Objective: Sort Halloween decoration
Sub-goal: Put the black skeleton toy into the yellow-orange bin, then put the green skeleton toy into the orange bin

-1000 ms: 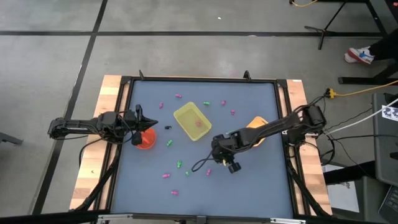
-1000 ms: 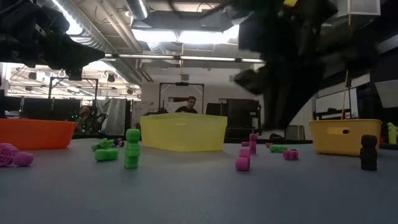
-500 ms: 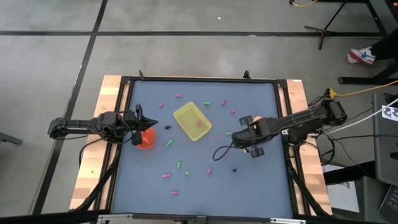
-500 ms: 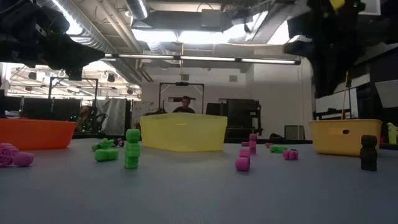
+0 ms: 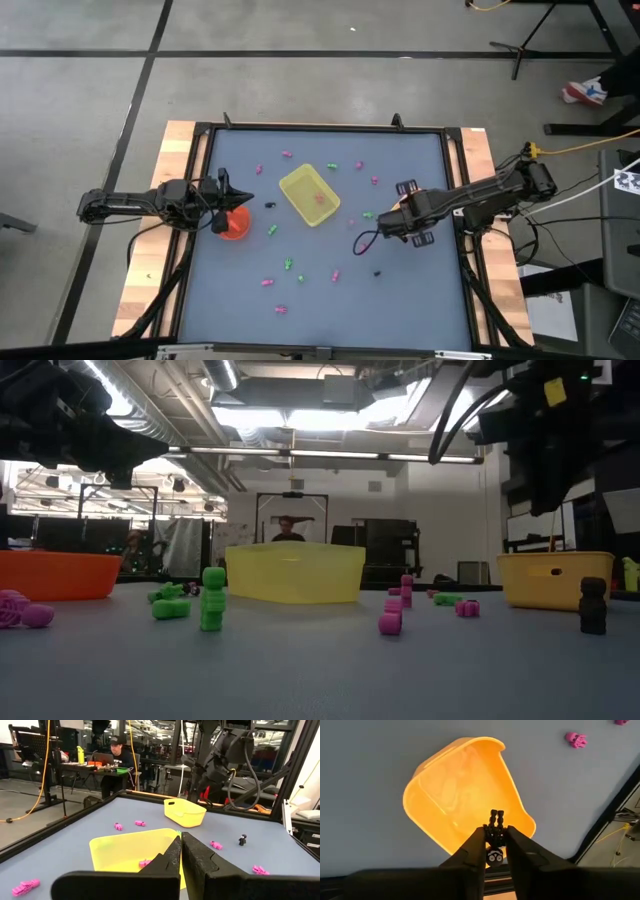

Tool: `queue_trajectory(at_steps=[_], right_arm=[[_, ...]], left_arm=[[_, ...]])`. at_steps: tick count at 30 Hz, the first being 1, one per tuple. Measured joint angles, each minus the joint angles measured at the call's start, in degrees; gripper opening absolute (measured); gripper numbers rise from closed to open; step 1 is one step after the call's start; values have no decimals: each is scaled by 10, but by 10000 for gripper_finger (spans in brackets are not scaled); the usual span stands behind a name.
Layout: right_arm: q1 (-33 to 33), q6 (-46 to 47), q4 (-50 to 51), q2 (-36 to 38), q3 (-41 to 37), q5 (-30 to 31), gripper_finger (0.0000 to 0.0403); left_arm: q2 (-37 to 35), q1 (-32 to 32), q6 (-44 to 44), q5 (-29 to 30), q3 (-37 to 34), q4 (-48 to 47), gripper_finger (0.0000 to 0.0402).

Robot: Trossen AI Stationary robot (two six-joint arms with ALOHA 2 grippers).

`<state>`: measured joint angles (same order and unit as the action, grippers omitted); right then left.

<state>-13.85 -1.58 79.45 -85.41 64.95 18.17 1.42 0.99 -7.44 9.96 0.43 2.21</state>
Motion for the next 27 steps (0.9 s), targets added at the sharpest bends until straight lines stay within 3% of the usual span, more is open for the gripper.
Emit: queue_trajectory(at_steps=[5, 10, 15, 20, 27], right_arm=[[0, 0, 0, 0, 0, 8, 141], [0, 3, 0, 0, 0, 8, 190], [0, 39, 0, 0, 0, 8, 212], [0, 46, 0, 0, 0, 8, 216], [0, 46, 0, 0, 0, 7, 216]], left_arm=[[0, 0, -35, 1, 0, 39, 12], [8, 0, -45, 1, 0, 99, 70], [47, 0, -46, -7, 0, 184, 126], [126, -3, -43, -44, 31, 210, 141], [308, -60, -7, -71, 109, 208, 140]])
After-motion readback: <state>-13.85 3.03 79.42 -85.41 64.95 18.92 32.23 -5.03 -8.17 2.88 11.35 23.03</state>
